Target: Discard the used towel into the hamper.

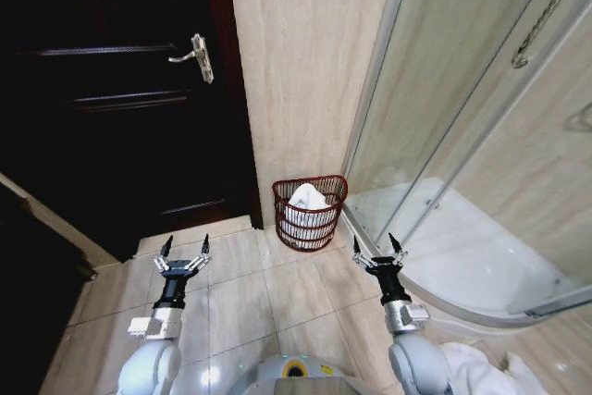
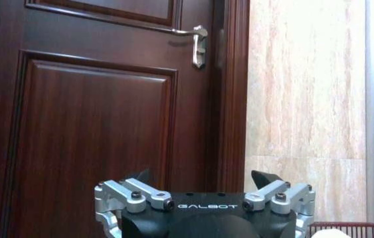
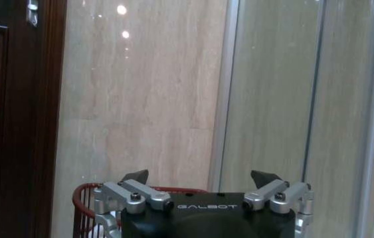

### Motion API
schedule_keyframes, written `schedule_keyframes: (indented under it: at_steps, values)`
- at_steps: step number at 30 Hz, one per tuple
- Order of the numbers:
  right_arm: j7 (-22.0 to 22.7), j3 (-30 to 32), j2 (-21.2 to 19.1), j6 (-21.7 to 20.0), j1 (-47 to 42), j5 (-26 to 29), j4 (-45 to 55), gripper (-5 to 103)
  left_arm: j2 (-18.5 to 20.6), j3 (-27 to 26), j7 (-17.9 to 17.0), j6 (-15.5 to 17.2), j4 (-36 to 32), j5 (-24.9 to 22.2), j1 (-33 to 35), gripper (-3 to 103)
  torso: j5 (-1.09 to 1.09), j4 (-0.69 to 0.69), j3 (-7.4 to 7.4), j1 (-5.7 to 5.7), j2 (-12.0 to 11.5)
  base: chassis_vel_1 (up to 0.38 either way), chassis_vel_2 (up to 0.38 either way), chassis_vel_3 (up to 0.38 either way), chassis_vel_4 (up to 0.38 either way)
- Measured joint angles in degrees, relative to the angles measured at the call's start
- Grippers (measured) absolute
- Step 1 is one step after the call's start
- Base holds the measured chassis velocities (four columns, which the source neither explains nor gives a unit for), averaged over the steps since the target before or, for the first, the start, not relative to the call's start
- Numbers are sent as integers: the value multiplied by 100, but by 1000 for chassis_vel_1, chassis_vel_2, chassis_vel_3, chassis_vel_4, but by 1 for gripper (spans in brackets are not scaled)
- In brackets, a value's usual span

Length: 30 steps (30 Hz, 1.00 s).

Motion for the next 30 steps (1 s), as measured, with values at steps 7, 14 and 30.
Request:
schedule_keyframes:
  at_steps: [7, 14, 30]
  values:
    - [-3, 12, 1, 4, -9, 2, -6, 100, -2, 2, 7, -9, 10, 2, -4, 100, 0, 0, -97, -76, -173, 0, 0, 0, 0]
    - [-11, 20, 3, 19, -31, 3, -8, 100, 1, 4, 15, -31, 18, 2, -4, 100, 0, 0, -182, -137, -319, 0, 0, 0, 0]
    - [-12, 3, 6, 40, -33, -23, -35, 100, 15, -11, 35, -84, 49, -2, -9, 100, 0, 0, -410, -283, -693, 0, 0, 0, 0]
